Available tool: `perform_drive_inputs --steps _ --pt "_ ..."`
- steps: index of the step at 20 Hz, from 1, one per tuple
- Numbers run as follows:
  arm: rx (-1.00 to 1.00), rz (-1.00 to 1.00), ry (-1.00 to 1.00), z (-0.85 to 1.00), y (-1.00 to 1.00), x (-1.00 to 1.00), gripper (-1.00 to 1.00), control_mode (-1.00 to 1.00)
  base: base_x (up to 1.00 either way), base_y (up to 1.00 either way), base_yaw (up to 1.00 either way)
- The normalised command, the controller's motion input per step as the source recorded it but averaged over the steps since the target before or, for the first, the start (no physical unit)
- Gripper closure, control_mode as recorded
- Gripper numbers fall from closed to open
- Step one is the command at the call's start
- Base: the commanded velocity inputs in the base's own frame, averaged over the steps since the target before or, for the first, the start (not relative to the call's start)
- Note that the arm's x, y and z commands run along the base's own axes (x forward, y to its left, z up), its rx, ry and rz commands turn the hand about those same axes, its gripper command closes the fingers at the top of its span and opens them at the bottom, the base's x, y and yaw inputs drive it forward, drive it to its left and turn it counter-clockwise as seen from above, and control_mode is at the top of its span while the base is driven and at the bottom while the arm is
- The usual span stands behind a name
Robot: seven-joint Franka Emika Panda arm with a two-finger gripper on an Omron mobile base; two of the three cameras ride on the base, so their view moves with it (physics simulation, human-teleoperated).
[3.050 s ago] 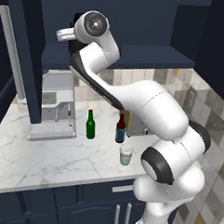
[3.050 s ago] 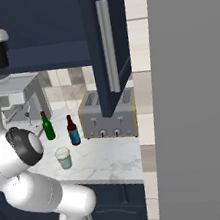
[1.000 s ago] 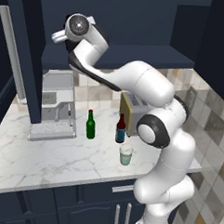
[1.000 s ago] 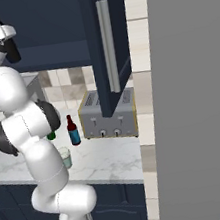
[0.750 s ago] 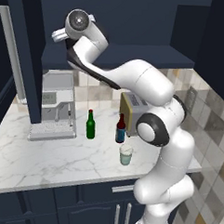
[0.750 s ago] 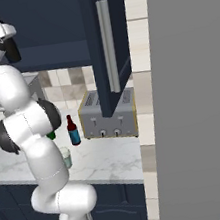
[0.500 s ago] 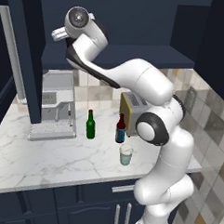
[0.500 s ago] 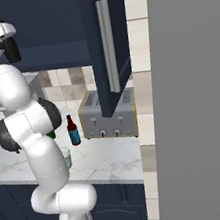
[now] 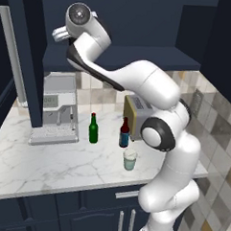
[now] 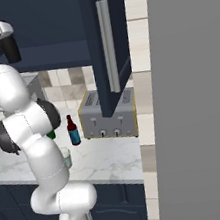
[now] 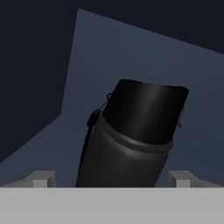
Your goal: Sort all alcoholic drinks to one cabinet, and non-alcoholic drinks to the other.
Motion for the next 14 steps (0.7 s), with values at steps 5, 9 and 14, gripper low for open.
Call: perform_drive_inputs --steps 5,9,14 --pt "0.00 0.00 0.00 0.00 -0.05 -0.34 -1.00 -1.00 0.00 0.00 0.00" --pt "0.00 0.00 0.00 0.00 -0.15 -0.46 -1.00 -1.00 0.00 0.00 0.00" --pt "0.00 0.00 0.00 0.00 -0.24 -0.57 -1.00 -1.00 0.00 0.00 0.00"
